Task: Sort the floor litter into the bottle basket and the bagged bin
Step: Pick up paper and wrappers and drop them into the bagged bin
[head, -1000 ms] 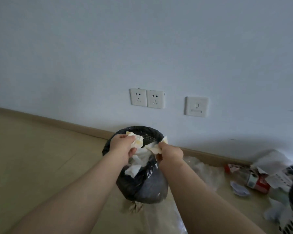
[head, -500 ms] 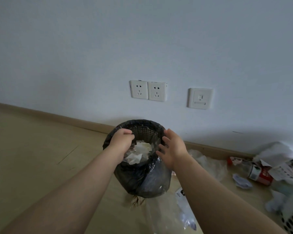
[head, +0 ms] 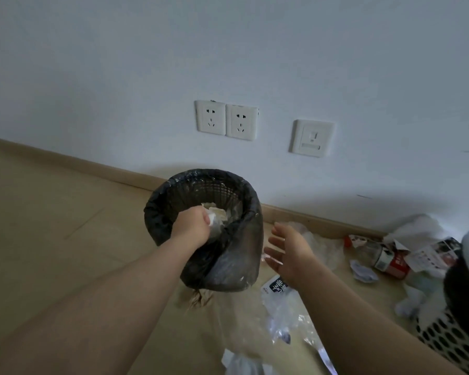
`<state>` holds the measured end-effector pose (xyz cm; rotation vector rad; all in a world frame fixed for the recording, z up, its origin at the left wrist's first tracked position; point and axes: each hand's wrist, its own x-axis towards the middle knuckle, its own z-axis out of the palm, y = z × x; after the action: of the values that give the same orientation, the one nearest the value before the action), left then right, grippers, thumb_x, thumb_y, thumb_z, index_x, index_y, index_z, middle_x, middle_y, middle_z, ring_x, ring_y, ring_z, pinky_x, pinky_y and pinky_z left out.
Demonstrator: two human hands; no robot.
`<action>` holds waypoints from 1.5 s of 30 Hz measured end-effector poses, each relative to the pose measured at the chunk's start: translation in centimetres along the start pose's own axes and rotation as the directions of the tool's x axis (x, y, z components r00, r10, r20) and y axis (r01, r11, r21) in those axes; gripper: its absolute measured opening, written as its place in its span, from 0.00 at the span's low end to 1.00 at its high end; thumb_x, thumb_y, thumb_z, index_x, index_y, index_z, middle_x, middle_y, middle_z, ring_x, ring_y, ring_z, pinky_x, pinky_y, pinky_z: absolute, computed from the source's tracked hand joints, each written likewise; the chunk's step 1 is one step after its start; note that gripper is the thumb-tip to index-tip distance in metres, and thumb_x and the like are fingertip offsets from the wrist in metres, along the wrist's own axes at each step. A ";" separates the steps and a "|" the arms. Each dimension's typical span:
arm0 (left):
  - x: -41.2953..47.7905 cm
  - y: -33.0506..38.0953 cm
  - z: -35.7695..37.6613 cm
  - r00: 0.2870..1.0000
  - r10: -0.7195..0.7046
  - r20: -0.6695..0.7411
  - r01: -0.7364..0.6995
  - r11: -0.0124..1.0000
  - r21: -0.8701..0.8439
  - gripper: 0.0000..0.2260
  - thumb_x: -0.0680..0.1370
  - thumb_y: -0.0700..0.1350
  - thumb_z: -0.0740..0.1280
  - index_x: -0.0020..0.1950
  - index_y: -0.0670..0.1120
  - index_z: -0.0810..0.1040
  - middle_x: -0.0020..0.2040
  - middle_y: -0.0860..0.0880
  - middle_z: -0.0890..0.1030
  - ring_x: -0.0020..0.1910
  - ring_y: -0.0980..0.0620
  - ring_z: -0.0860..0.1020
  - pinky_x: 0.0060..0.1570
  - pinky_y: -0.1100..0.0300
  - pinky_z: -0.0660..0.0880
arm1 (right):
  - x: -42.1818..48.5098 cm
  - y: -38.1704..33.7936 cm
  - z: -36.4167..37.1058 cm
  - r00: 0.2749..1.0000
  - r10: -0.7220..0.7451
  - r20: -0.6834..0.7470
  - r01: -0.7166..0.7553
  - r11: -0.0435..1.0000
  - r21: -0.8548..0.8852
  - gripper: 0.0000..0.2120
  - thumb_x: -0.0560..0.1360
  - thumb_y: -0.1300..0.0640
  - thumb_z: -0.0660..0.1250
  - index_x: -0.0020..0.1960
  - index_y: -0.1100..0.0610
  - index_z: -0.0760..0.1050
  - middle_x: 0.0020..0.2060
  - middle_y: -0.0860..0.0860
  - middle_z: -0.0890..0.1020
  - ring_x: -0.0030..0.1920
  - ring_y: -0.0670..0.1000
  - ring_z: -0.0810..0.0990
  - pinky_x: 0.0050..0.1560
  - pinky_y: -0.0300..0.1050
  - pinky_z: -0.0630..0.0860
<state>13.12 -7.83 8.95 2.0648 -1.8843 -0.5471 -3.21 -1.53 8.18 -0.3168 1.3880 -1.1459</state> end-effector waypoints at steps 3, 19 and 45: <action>0.0 0.2 1.3 0.995 0.064 0.083 -0.075 0.986 0.149 0.13 0.80 0.41 0.58 0.57 0.46 0.80 0.56 0.45 0.79 0.54 0.45 0.76 0.53 0.55 0.74 | 0.2 0.7 -1.0 0.999 0.013 -0.036 -0.015 0.998 -0.069 0.11 0.78 0.54 0.61 0.56 0.60 0.73 0.50 0.55 0.76 0.44 0.53 0.75 0.44 0.46 0.73; -6.4 -1.4 7.1 0.489 0.872 0.031 -0.868 0.483 0.121 0.11 0.71 0.41 0.60 0.47 0.46 0.81 0.43 0.48 0.79 0.35 0.49 0.78 0.28 0.62 0.73 | 0.7 8.9 -5.1 0.980 -0.194 -0.051 0.041 0.443 -0.895 0.13 0.75 0.54 0.63 0.59 0.52 0.74 0.60 0.53 0.73 0.57 0.54 0.74 0.57 0.46 0.72; -6.6 1.1 11.1 0.725 0.477 0.497 -0.447 0.875 -0.187 0.45 0.68 0.51 0.75 0.76 0.54 0.49 0.76 0.53 0.43 0.76 0.51 0.52 0.68 0.58 0.59 | 1.2 2.9 -9.4 0.991 -0.120 0.064 0.136 0.882 -0.451 0.12 0.76 0.71 0.58 0.43 0.57 0.74 0.40 0.55 0.78 0.38 0.50 0.76 0.40 0.42 0.73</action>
<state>6.52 -0.91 0.15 1.3836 -2.5427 -1.0991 -10.40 2.89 3.02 -0.7712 1.6179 -0.9014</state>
